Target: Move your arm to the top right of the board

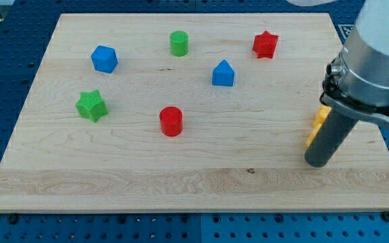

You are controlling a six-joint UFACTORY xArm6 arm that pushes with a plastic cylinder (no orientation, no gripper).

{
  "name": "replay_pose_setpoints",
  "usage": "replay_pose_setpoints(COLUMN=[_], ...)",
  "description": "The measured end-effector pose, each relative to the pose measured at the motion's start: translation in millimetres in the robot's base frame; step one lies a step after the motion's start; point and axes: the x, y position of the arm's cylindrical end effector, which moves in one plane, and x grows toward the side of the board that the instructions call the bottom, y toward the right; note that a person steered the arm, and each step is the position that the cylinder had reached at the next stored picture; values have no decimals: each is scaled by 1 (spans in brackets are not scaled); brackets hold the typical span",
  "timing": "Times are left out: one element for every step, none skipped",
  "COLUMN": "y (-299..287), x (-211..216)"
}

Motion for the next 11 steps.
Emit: replay_pose_setpoints(y=[1, 4, -2, -36, -61, -67, -67, -51, -33, 15, 41], x=[-19, -19, -12, -8, -26, -60, -88, -128, -174, -217, -251])
